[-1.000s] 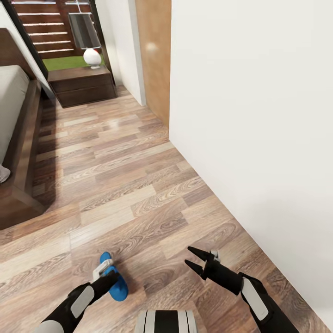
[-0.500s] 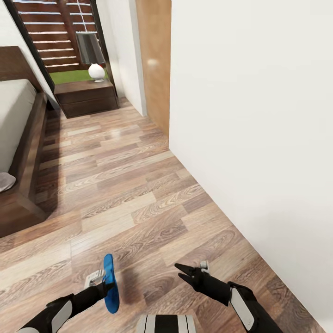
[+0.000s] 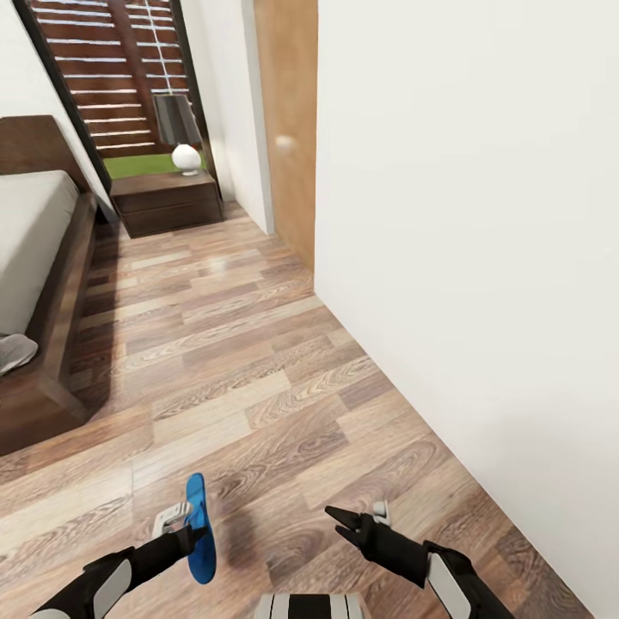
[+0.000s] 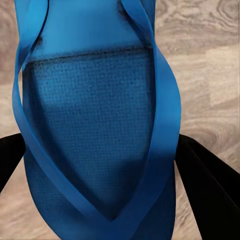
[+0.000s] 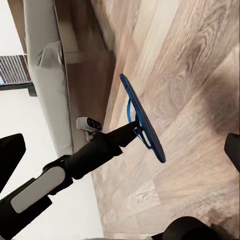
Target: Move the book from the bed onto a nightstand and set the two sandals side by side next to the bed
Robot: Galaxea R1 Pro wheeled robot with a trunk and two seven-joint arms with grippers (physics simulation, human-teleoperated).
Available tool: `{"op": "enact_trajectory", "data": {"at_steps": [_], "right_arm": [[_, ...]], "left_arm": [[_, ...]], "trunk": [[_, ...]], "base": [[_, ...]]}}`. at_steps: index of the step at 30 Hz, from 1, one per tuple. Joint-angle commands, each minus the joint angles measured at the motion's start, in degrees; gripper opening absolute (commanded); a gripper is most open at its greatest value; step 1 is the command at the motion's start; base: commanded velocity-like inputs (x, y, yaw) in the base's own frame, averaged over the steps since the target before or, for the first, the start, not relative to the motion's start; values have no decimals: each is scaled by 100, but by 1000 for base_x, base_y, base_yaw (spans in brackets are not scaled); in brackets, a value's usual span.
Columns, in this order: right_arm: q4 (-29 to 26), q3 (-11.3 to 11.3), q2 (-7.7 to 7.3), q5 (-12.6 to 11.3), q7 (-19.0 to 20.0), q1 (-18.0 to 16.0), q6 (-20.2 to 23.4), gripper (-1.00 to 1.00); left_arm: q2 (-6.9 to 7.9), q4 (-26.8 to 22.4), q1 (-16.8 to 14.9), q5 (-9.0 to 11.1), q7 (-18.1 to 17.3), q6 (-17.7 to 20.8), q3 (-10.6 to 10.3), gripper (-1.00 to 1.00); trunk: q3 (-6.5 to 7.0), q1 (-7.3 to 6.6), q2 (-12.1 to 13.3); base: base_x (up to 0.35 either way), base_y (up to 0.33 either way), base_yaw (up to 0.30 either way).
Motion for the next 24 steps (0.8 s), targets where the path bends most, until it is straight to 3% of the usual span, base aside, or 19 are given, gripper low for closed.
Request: {"op": "enact_trajectory", "data": {"at_steps": [1,6,20,24], "right_arm": [[6,-4,-8,-31,-19,-1,-54,100],[16,2,-22,-32,-48,-1,-365,100],[34,23,-27,-27,-56,-1,-436,100],[203,20,-66,-15,-62,-1,-733,100]], "left_arm": [[4,-5,0,56,4,29,-49,-100],[-8,-5,1,51,10,27,-57,-100],[-34,-14,-2,49,-7,18,-60,-100],[-34,-14,-1,47,-9,18,-60,-100]], "trunk": [[19,-3,0],[129,-16,7],[440,-52,25],[528,-63,31]], "base": [[0,0,0],[0,0,0],[0,0,0],[0,0,0]]}}
